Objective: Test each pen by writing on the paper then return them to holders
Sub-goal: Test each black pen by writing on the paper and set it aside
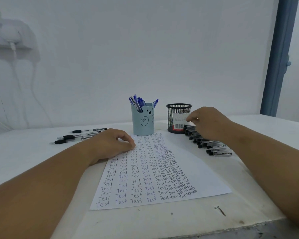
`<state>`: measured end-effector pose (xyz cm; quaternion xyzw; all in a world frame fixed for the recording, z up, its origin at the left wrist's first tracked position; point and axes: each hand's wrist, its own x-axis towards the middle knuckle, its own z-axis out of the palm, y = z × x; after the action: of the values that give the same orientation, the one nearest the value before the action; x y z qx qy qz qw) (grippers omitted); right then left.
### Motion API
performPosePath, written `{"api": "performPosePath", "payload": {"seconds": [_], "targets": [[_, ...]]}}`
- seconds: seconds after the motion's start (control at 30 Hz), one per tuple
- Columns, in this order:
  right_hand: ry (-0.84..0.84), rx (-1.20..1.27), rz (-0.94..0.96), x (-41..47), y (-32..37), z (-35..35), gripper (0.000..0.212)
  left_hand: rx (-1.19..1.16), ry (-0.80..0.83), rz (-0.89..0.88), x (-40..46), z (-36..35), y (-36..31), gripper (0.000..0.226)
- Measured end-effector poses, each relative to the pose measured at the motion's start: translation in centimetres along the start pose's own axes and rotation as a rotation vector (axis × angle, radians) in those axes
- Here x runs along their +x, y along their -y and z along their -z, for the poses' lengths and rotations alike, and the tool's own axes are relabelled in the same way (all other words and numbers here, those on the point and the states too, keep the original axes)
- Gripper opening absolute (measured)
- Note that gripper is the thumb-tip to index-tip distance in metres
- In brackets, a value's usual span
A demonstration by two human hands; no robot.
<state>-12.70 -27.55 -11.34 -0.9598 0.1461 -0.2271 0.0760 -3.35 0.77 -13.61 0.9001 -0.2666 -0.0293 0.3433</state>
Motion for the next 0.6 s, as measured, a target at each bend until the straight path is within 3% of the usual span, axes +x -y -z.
{"api": "performPosePath", "payload": {"seconds": [0.1, 0.27, 0.43, 0.6], "targets": [[-0.061, 0.127, 0.148, -0.7, 2.3, -0.6, 0.029, -0.006, -0.058, -0.048, 0.3, 0.1, 0.6, 0.012], [0.139, 0.271, 0.432, -3.5, 6.4, -2.1, 0.023, 0.078, -0.229, -0.095, 1.8, 1.5, 3.4, 0.01], [0.241, 0.237, 0.485, -3.9, 7.6, -3.2, 0.026, 0.269, -0.26, 0.101, 2.9, 3.3, 6.0, 0.035], [0.265, 0.251, 0.483, -3.9, 7.5, -3.5, 0.024, 0.335, -0.198, 0.167, 3.0, 3.4, 6.7, 0.032]]}}
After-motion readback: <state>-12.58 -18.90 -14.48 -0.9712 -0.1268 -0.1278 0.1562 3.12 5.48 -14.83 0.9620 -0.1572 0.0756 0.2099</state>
